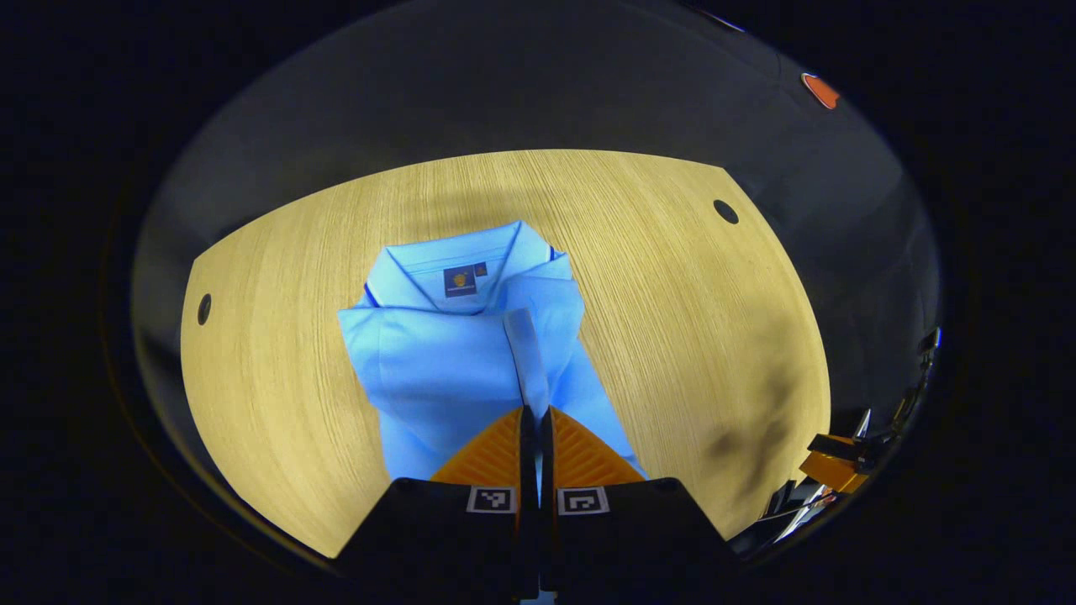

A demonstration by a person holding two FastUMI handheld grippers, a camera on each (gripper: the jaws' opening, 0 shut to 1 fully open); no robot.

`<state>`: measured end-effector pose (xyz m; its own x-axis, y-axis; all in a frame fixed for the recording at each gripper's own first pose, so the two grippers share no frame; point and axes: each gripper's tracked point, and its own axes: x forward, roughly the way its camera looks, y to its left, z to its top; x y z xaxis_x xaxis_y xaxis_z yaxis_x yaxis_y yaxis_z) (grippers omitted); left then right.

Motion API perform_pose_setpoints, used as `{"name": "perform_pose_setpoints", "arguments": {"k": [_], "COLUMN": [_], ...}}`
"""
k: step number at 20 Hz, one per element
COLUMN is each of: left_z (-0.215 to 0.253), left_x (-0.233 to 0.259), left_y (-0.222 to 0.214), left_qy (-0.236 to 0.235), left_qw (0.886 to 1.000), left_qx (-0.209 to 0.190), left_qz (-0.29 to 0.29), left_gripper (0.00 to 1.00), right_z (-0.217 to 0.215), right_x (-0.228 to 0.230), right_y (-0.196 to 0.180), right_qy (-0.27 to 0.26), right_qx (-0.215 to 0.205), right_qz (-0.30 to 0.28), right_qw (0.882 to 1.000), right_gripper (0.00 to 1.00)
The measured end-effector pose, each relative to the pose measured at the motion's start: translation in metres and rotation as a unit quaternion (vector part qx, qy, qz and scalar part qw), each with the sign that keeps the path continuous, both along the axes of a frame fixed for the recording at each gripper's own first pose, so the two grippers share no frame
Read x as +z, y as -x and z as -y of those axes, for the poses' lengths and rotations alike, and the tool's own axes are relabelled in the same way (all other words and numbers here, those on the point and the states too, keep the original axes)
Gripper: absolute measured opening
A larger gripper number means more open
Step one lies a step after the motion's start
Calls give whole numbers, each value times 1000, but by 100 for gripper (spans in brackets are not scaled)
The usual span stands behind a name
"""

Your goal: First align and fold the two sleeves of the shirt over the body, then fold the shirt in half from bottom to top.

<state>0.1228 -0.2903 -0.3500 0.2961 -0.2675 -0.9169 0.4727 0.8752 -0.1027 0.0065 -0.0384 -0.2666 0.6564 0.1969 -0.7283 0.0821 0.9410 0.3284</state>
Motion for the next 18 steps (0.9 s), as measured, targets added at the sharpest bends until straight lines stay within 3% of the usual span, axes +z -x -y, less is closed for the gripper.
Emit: {"name": "perform_pose_setpoints", "arguments": {"k": [2,3,4,7,18], "left_z": [6,8,9,-4,-100], "left_x": [-1,-1,-2,5,18], "left_y": [0,-2,0,-4,57], "left_qy": [5,7,8,-6,4], "left_qw": [1000,1000,1000,999,997], "left_qx": [-5,-6,-7,2,63], "left_qz": [7,13,16,39,46], "left_gripper": [13,27,33,100,100], "right_z": [-2,-3,-5,-14,-82], "right_x": [-2,-2,-3,-6,-31], "right_y": [0,1,2,4,34], "right_qy": [4,7,10,18,88], "right_qx": [6,10,15,31,124], "right_qz": [-3,-3,-4,-9,-23], "right_qw": [1000,1000,1000,999,988], "right_gripper": [98,98,98,98,98]}}
